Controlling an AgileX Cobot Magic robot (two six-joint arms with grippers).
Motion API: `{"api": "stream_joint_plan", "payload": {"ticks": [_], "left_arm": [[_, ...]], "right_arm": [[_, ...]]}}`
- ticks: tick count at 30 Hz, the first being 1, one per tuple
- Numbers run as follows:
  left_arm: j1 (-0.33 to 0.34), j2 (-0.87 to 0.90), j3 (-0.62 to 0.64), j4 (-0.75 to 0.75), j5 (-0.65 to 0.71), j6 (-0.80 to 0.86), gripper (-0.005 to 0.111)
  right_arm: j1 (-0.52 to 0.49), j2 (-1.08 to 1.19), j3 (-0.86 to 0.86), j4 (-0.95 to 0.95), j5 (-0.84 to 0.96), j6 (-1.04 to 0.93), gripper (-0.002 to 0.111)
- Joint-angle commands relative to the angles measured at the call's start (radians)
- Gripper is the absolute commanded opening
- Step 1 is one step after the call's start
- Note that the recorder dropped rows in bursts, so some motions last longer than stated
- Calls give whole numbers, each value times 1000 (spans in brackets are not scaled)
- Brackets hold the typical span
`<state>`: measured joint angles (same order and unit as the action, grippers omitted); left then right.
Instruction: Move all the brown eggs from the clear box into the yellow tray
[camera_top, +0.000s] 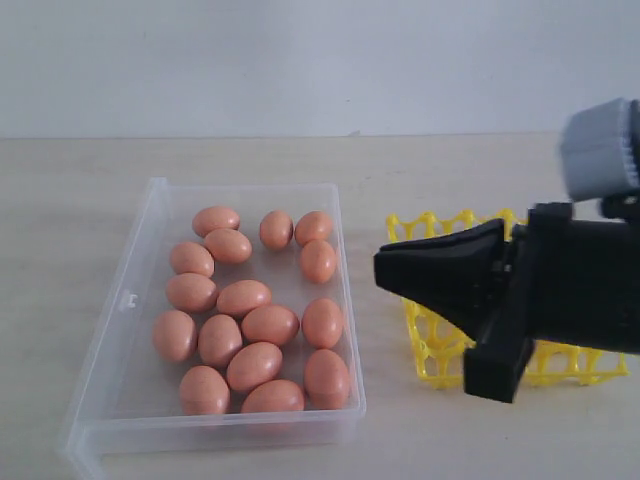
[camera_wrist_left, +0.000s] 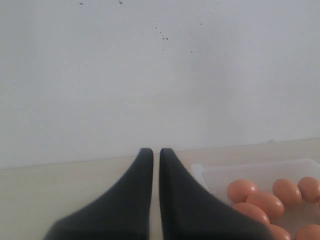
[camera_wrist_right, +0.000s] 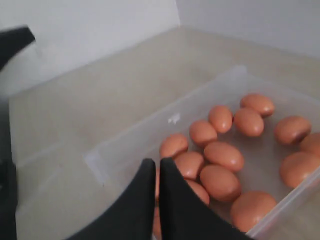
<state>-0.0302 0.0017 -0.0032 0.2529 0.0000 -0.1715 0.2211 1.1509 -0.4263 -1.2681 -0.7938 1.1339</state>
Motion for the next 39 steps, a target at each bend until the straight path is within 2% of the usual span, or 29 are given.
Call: {"api": "stream_joint_plan", "payload": {"ticks": [1,5,9,12,14,17,18,20,22,24,25,26,27,29,30,32,35,39], "left_arm": [[-3,-2,3,-2,0,1,4],[-3,-2,3,-2,0,1,4],[-3,-2,3,-2,0,1,4],[-3,-2,3,-2,0,1,4],[-3,-2,3,-2,0,1,4],[-3,-2,3,-2,0,1,4],[-3,-2,3,-2,0,1,4],[-3,-2,3,-2,0,1,4],[-3,-2,3,-2,0,1,4],[-3,-2,3,-2,0,1,4],[-3,-2,3,-2,0,1,4],[-3,-2,3,-2,0,1,4],[-3,-2,3,-2,0,1,4],[-3,-2,3,-2,0,1,4],[-3,-2,3,-2,0,1,4],[-3,-2,3,-2,0,1,4],[-3,-2,3,-2,0,1,4],[-3,-2,3,-2,0,1,4]], "right_arm": [[-1,185,-144,-278,-34,80,0],[22,267,-250,-377,-18,41,0],[111,305,-325,-390,104,-106,0],[246,327,-435,-467,273,-47,0],[294,349,-499,-476,337,52,0],[310,408,-562,-476,407,88,6],[314,432,-564,-476,565,13,6],[360,439,-549,-473,920,12,0],[420,432,-544,-476,1116,-43,0],[493,424,-554,-476,1412,-78,0],[510,416,-569,-476,1598,11,0],[503,395,-583,-476,1661,208,0],[474,352,-582,-476,1622,495,0],[430,301,-578,-476,1433,767,0],[405,280,-581,-476,1300,872,0],[375,264,-606,-476,1017,930,0],[355,257,-678,-476,491,727,0],[372,248,-739,-463,-189,162,0]]}}
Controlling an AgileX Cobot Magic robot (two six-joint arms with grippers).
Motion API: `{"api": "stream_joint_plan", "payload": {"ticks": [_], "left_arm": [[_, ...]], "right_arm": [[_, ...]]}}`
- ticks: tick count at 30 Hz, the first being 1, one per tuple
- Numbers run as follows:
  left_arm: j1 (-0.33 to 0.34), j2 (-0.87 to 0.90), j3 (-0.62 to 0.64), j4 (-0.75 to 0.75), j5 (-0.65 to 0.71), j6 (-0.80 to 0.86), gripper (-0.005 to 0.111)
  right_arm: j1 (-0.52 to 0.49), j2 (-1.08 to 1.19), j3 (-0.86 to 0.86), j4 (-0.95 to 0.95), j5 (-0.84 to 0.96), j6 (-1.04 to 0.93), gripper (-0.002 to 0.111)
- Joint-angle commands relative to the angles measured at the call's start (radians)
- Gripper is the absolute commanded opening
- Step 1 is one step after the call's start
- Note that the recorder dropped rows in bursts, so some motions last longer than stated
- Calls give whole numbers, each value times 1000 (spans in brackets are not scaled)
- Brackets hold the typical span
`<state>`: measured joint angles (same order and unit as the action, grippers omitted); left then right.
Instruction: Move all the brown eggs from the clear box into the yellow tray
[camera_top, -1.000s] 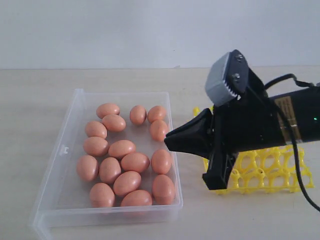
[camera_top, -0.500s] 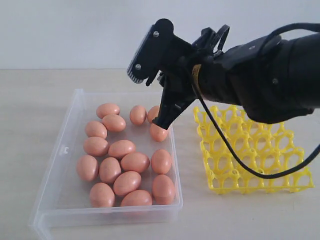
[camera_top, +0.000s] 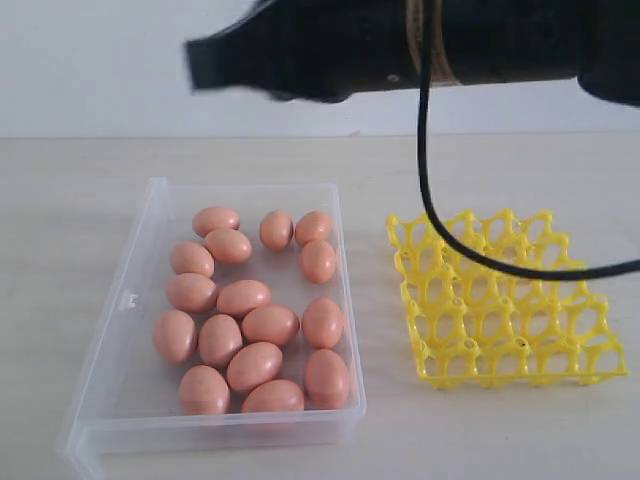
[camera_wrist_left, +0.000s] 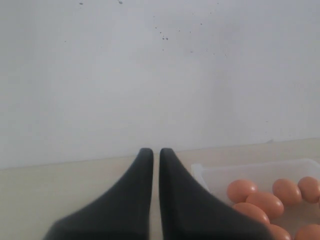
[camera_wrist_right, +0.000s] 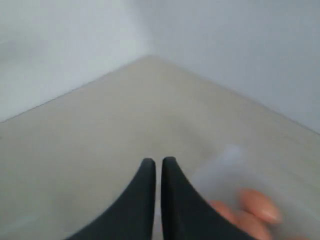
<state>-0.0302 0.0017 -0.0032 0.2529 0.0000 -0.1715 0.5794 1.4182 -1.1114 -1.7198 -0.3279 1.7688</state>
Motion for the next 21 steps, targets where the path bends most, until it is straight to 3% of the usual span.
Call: {"api": "stream_joint_plan", "payload": {"ticks": [1,3,6,10,14,17,21], "left_arm": [[-3,-2,3,-2,0,1,4],[-3,-2,3,-2,0,1,4],[-3,-2,3,-2,0,1,4],[-3,-2,3,-2,0,1,4],[-3,-2,3,-2,0,1,4],[-3,-2,3,-2,0,1,4],[-3,-2,3,-2,0,1,4]], "right_arm": [[29,-35,-54,10,-699,-580,0],[78,-80,-52,10,-563,-653,0],[195,-159,-35,-25,-90,-775,0],[419,-196,3,-25,643,-1106,0],[513,-188,6,-25,1143,-1323,0],[509,-199,3,-25,1334,-1247,0],[437,-275,3,-25,1451,-844,0]]}}
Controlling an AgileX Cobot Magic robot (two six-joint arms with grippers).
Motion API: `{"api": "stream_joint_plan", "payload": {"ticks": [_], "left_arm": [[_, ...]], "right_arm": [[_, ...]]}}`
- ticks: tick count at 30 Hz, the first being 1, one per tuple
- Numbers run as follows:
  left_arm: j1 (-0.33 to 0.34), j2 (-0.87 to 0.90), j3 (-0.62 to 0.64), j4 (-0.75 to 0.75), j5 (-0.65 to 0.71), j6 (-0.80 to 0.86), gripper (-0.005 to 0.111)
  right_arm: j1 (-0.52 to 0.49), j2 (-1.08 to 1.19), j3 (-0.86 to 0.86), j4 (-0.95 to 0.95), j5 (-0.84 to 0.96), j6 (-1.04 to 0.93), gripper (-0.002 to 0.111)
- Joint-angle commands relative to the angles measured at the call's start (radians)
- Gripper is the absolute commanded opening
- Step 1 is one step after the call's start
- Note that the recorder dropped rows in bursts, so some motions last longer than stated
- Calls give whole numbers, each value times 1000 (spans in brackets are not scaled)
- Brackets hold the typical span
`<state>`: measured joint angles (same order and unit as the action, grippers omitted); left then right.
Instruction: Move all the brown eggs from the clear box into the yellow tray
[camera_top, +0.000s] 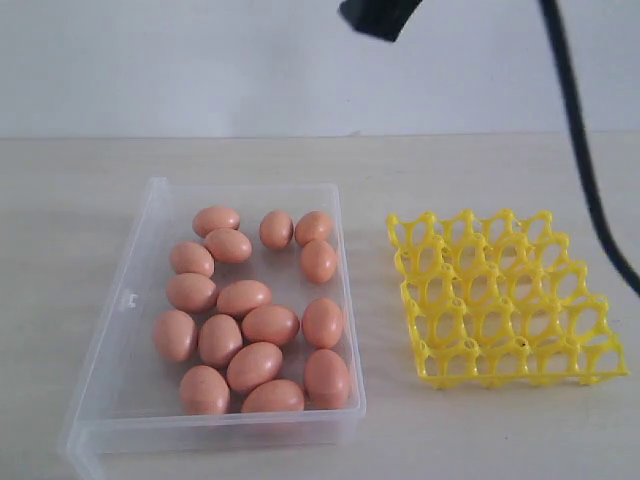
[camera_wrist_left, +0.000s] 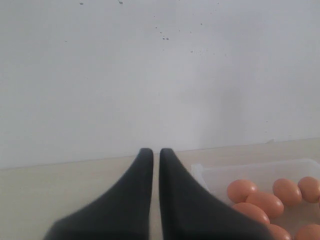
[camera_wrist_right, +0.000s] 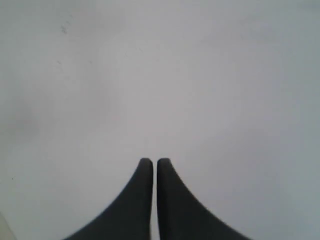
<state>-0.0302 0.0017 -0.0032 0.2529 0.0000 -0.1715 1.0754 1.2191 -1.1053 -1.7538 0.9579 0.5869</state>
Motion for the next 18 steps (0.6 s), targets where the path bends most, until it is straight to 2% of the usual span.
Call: {"api": "stream_joint_plan", "payload": {"ticks": [1,6,10,12,14,15,18], "left_arm": [[-3,-2,3,-2,0,1,4],[-3,-2,3,-2,0,1,4],[-3,-2,3,-2,0,1,4],[-3,-2,3,-2,0,1,4],[-3,-2,3,-2,0,1,4],[-3,-2,3,-2,0,1,4],[-3,-2,3,-2,0,1,4]], "right_arm": [[-89,-109,2,9,168,470,0],[-257,-283,94,9,12,1035,0],[-393,-357,224,9,89,1510,0],[-439,-362,269,9,56,1505,0],[-482,-359,292,9,-98,1386,0],[-498,-351,290,9,-225,1198,0],[-519,-311,303,9,-636,429,0]]}}
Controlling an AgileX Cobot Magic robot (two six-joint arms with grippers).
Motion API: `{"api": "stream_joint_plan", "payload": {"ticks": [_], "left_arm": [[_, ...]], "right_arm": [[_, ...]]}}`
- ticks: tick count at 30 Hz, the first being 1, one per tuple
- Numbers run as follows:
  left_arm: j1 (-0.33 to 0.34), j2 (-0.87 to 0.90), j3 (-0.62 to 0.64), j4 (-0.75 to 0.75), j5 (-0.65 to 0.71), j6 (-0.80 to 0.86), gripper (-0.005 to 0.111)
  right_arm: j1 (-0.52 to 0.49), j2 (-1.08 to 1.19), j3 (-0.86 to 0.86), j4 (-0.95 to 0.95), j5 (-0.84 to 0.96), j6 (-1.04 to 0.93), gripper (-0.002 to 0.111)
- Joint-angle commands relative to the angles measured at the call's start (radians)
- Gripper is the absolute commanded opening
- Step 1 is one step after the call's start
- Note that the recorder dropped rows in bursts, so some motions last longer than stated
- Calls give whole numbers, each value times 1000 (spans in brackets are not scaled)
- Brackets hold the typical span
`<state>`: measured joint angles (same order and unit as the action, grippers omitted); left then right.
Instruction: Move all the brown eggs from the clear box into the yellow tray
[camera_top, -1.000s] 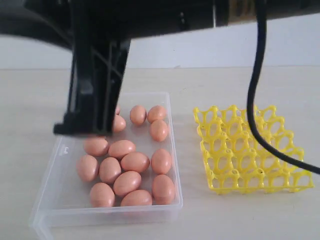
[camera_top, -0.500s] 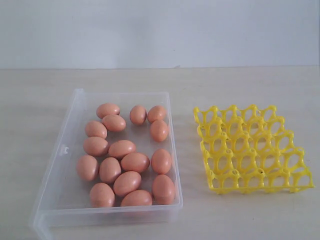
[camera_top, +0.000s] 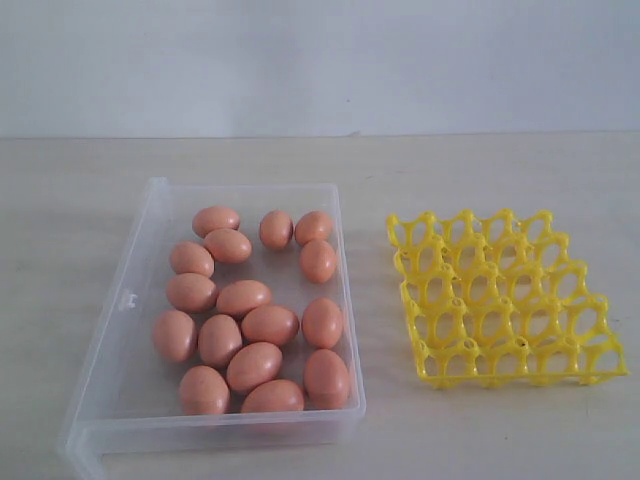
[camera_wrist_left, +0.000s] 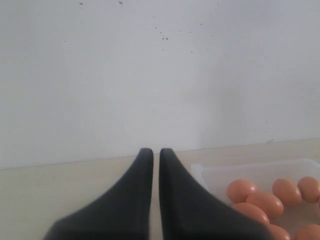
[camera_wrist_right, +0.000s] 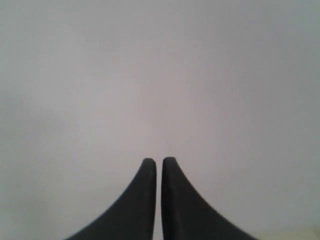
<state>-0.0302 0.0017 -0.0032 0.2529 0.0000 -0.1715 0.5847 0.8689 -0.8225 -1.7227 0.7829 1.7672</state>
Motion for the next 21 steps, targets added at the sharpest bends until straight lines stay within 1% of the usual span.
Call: {"api": "stream_joint_plan", "payload": {"ticks": [1,2,4,5,8,9,10,11,12,13,15,16,19,21], "left_arm": [[-3,-2,3,-2,0,1,4],[-3,-2,3,-2,0,1,4],[-3,-2,3,-2,0,1,4],[-3,-2,3,-2,0,1,4],[-3,-2,3,-2,0,1,4],[-3,-2,3,-2,0,1,4],[-3,-2,3,-2,0,1,4],[-3,-2,3,-2,0,1,4],[-3,-2,3,-2,0,1,4],[-3,-2,3,-2,0,1,4],[-3,-2,3,-2,0,1,4],[-3,-2,3,-2,0,1,4],[-3,-2,3,-2,0,1,4],[-3,-2,3,-2,0,1,4]], "right_arm": [[-26,50,47,-16,-569,-1064,0],[-26,62,61,-14,-604,-1211,0],[-26,93,78,-22,-586,-1400,0],[-26,108,87,-22,-552,-1435,0],[-26,162,100,-22,-377,-1589,0],[-26,182,100,-22,-349,-1613,0],[-26,200,81,-22,-334,-1586,0],[-26,215,55,-22,-316,-1471,0],[-26,226,19,-22,-300,-1324,0],[-28,240,-45,-22,-283,-1090,0],[-28,244,-117,-22,-257,-858,0],[-28,244,-138,-22,-272,-768,0],[-28,240,-146,-22,-375,-629,0],[-28,240,-133,-22,-390,-543,0]]}}
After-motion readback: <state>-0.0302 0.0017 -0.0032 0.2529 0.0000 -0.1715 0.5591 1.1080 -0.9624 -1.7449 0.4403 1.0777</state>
